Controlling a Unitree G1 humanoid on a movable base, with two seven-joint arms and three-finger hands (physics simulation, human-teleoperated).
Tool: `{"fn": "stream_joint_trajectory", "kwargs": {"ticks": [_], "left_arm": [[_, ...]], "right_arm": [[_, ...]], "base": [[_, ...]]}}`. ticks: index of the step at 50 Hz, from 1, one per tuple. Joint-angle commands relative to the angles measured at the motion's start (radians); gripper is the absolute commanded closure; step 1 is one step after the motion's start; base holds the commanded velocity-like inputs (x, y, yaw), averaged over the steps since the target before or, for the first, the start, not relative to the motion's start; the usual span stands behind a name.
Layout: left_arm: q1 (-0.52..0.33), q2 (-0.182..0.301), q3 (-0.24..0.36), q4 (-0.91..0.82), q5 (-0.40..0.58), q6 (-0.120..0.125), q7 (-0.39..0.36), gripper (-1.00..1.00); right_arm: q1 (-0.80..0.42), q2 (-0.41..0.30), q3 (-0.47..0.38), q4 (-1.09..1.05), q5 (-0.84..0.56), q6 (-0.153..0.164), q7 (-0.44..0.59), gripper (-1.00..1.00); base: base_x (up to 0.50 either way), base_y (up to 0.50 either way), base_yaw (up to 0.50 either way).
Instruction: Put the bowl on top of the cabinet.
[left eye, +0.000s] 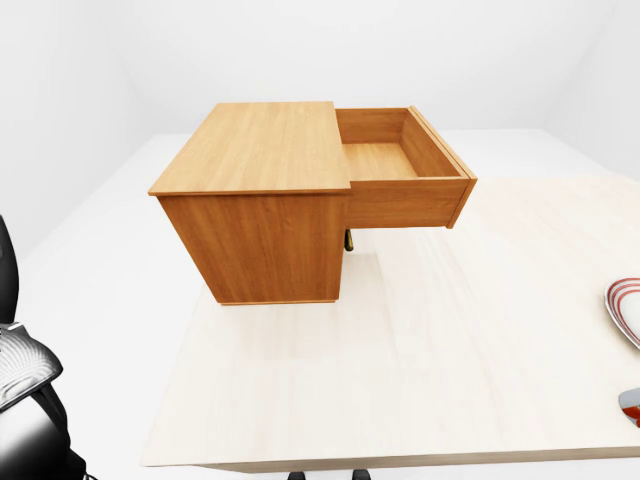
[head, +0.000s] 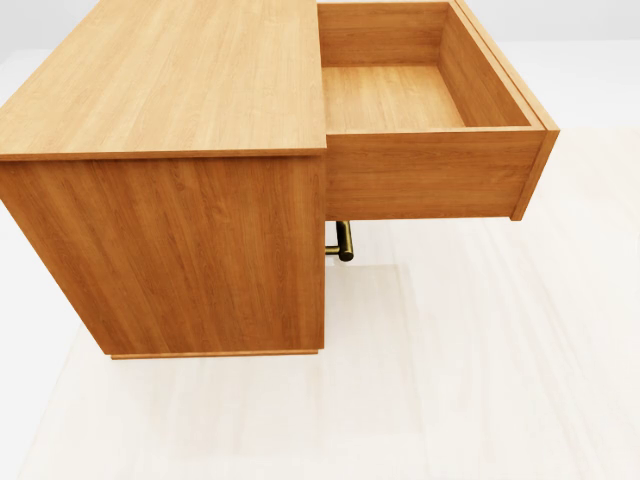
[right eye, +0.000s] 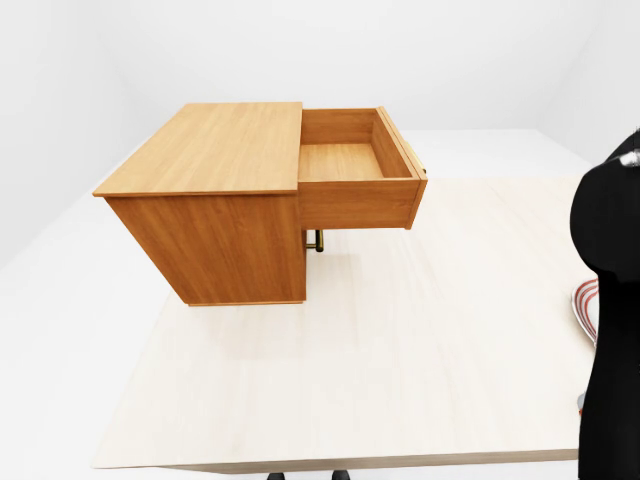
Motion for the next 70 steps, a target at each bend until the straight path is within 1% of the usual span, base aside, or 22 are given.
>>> {"fn": "stream_joint_trajectory", "kwargs": {"ticks": [1,6,15,17,19,20,24,29,36,43,46,50,52,55,59,66,70], "left_arm": [[0.004,0.001,-0.005,0.0,0.006,0.0,-0.003,-1.0],[0.003,0.0,-0.001,0.0,0.003,0.0,-0.004,-1.0],[-0.001,0.006,0.002,0.0,-0.016,0.0,0.009,-1.0],[0.0,0.009,-0.001,0.0,-0.017,0.0,0.011,-1.0],[-0.001,0.006,0.0,0.0,-0.016,0.0,0.01,-1.0],[-0.002,0.008,0.001,0.0,-0.019,0.0,0.012,-1.0],[-0.005,0.012,0.004,0.0,-0.032,0.0,0.021,-1.0],[-0.001,0.007,-0.001,0.0,-0.019,0.0,0.012,-1.0],[0.004,0.008,0.002,0.0,-0.022,0.0,0.011,-1.0],[0.004,0.006,-0.001,0.0,-0.018,0.0,0.008,-1.0],[-0.001,0.015,0.002,0.0,-0.038,0.0,0.023,-1.0],[0.002,0.02,-0.001,0.0,-0.043,0.0,0.029,-1.0],[0.002,0.021,-0.003,0.0,-0.042,0.0,0.029,-1.0],[0.003,0.017,-0.003,0.0,-0.037,0.0,0.025,-1.0],[-0.002,0.012,-0.002,0.0,-0.026,0.0,0.015,-1.0],[-0.009,0.015,-0.002,0.0,-0.039,0.0,0.025,-1.0],[-0.006,0.008,-0.008,0.0,-0.021,0.0,0.011,-1.0]], "right_arm": [[0.0,0.051,-0.002,0.006,0.026,0.0,-0.023,0.97],[0.0,0.086,-0.004,0.011,0.043,0.0,-0.033,0.97],[0.0,0.122,0.006,0.015,0.055,0.0,-0.039,0.97],[0.0,0.14,0.008,0.016,0.06,0.0,-0.037,0.97],[0.0,0.14,0.009,0.016,0.061,0.0,-0.037,0.97],[0.0,0.165,0.006,0.016,0.068,0.0,-0.048,0.97],[0.0,0.196,0.006,0.015,0.084,0.0,-0.064,0.97],[0.0,0.247,0.014,0.009,0.104,0.0,-0.075,0.96],[0.0,0.337,0.02,-0.015,0.145,0.0,-0.106,0.96],[0.0,0.388,0.039,-0.036,0.169,0.0,-0.112,0.96],[0.0,0.41,0.044,-0.041,0.176,0.0,-0.12,0.96],[0.0,0.43,0.048,-0.048,0.187,0.0,-0.131,0.96],[0.0,0.451,0.05,-0.054,0.194,0.0,-0.138,0.96],[0.0,0.471,0.057,-0.064,0.199,0.0,-0.142,0.97],[0.0,0.518,0.06,-0.084,0.216,0.0,-0.156,0.97],[0.0,0.561,0.077,-0.096,0.221,0.0,-0.168,0.96],[0.0,0.585,0.083,-0.103,0.224,0.0,-0.169,0.96]], "base": [[0.0,0.0,0.0],[0.0,0.0,0.0],[0.0,0.0,0.0],[0.0,0.0,0.0],[0.0,0.0,0.0],[0.0,0.0,0.0],[0.0,0.0,0.0],[0.0,0.0,0.0],[0.0,0.0,0.0],[0.0,0.0,0.0],[0.0,0.0,0.0],[0.0,0.0,0.0],[0.0,0.0,0.0],[0.0,0.0,0.0],[0.0,0.0,0.0],[0.0,0.0,0.0],[0.0,0.0,0.0]]}}
